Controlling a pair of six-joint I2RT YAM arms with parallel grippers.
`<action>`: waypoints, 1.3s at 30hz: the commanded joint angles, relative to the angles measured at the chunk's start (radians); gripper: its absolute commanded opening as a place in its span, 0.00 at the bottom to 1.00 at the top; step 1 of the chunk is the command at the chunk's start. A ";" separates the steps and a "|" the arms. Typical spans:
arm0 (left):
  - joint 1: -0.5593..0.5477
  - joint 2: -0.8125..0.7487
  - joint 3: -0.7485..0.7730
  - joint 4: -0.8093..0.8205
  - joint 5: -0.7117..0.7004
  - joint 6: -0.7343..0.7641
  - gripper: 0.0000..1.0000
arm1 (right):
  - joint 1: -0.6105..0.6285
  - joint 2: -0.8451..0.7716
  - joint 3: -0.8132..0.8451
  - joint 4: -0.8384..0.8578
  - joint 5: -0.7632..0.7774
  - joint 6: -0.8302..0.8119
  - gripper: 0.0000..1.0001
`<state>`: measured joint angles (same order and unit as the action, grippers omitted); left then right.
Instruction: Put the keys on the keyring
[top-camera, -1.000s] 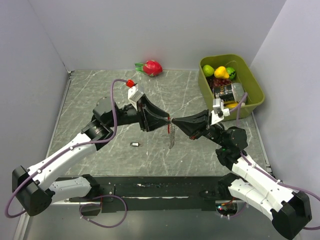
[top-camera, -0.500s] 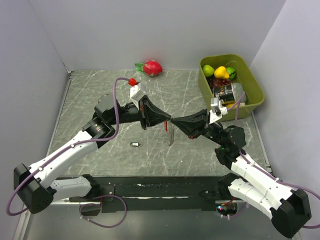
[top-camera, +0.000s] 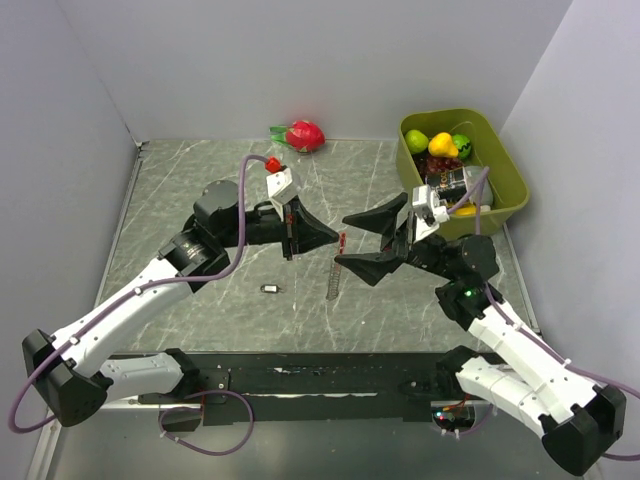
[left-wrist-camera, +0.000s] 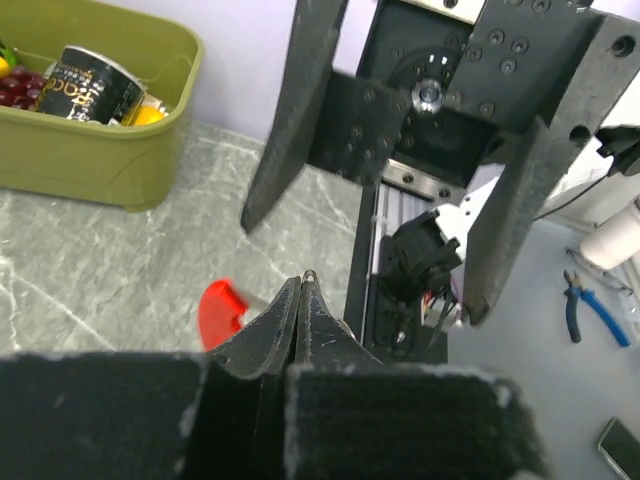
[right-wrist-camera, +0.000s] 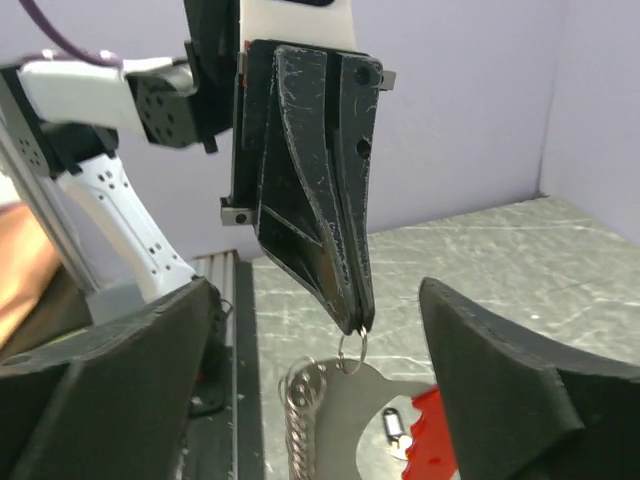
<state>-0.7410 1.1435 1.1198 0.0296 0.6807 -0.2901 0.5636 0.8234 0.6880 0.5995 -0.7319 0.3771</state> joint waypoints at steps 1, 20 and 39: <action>-0.006 -0.021 0.086 -0.114 0.003 0.104 0.01 | -0.053 -0.035 0.048 -0.099 -0.056 -0.087 0.95; -0.006 0.009 0.163 -0.260 0.082 0.192 0.01 | -0.130 0.163 0.157 -0.104 -0.411 -0.024 0.32; -0.006 0.002 0.129 -0.252 0.060 0.181 0.02 | -0.111 0.201 0.114 -0.020 -0.351 0.051 0.00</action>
<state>-0.7387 1.1568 1.2491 -0.2535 0.7303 -0.1074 0.4473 1.0214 0.8036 0.4728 -1.1324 0.3870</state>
